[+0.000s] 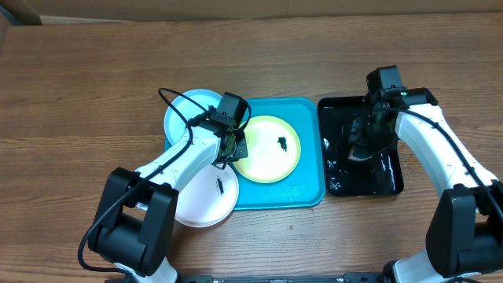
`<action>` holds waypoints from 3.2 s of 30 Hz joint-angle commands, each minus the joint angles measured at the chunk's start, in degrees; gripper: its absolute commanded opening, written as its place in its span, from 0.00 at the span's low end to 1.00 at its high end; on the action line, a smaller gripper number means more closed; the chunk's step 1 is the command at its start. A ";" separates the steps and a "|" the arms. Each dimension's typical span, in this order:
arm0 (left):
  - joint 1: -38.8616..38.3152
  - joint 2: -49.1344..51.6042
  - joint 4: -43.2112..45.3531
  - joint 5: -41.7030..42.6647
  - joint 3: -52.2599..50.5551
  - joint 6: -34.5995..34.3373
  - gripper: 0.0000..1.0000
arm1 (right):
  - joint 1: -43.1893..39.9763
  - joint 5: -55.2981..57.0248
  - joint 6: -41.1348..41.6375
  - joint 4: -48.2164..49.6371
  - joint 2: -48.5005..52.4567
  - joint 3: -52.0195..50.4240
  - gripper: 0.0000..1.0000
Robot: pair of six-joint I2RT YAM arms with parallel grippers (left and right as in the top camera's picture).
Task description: Clean dirty plates on tray and stack at the side
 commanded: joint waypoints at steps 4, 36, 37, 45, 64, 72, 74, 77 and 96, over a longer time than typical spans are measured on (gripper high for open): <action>-0.09 2.01 0.44 0.00 -0.31 0.35 0.05 | 0.22 0.31 -2.03 2.14 -0.44 -1.40 0.04; -0.07 2.01 0.68 2.67 -0.09 0.35 0.04 | 0.26 -3.50 -10.60 -4.59 -0.79 4.52 0.04; -0.04 2.01 0.66 2.67 -0.09 0.35 0.04 | 0.26 -3.50 -10.40 -5.29 -0.79 5.18 0.04; -0.04 2.01 0.22 2.64 -0.09 0.63 0.04 | 0.26 -3.34 -8.28 -5.44 -0.76 5.51 0.04; -0.07 2.01 2.16 4.17 -0.09 1.20 0.04 | 0.26 -3.34 -7.67 -6.32 -0.76 5.46 0.04; -0.07 2.01 2.16 4.17 -0.09 1.20 0.04 | 0.26 -3.32 -7.69 -4.02 -0.76 1.68 0.04; -0.07 2.01 2.19 4.17 -0.09 1.20 0.04 | 0.26 -3.32 -7.69 -1.18 -0.70 -0.79 0.04; -0.07 2.01 2.21 4.15 -0.09 1.20 0.04 | 0.26 -3.34 -7.65 1.81 -0.66 -3.45 0.04; -0.07 2.01 2.16 4.15 -0.09 1.22 0.04 | 0.26 -3.32 -7.69 12.70 -0.61 -12.33 0.46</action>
